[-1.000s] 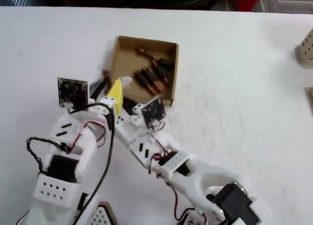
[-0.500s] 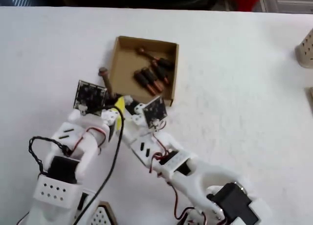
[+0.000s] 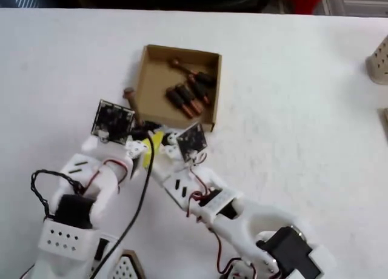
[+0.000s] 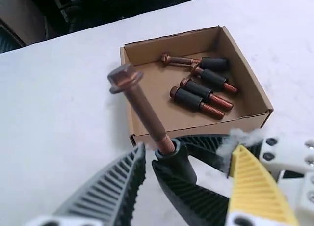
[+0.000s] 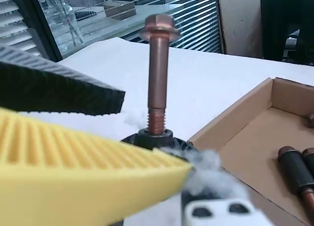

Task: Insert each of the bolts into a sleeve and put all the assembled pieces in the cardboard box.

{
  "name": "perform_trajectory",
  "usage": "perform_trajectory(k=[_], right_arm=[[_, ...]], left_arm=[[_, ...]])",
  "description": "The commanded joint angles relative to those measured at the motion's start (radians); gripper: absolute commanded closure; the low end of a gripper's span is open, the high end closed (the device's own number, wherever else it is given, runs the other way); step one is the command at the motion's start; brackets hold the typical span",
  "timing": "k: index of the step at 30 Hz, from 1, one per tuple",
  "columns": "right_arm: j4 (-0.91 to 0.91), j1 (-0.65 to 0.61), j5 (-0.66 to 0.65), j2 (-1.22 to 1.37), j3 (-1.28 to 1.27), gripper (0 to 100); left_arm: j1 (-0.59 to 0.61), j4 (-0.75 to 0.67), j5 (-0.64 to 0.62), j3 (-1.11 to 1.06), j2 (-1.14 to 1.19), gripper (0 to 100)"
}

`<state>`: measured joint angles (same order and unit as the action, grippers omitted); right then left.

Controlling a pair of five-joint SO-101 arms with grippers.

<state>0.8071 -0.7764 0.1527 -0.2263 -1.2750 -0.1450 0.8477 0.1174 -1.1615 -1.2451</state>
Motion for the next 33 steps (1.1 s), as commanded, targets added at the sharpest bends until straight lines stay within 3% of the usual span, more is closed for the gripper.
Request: perform_trajectory(k=[1, 8, 12, 20, 33], right_arm=[[0.041, 0.030, -0.009, -0.048, 0.034, 98.2], [0.042, 0.039, -0.009, -0.048, 0.034, 98.2], [0.044, 0.039, -0.009, -0.048, 0.034, 98.2], [0.044, 0.038, -0.009, -0.048, 0.034, 98.2], [0.044, 0.036, -0.009, -0.048, 0.034, 98.2]], left_arm=[[-0.008, 0.063, 0.000, 0.061, 0.012, 68], [0.010, 0.092, -0.003, 0.112, 0.012, 68], [0.087, 0.006, -0.020, 0.107, 0.012, 68], [0.179, -0.112, -0.265, 0.115, 0.012, 68], [0.117, -0.167, -0.365, 0.107, 0.025, 68]])
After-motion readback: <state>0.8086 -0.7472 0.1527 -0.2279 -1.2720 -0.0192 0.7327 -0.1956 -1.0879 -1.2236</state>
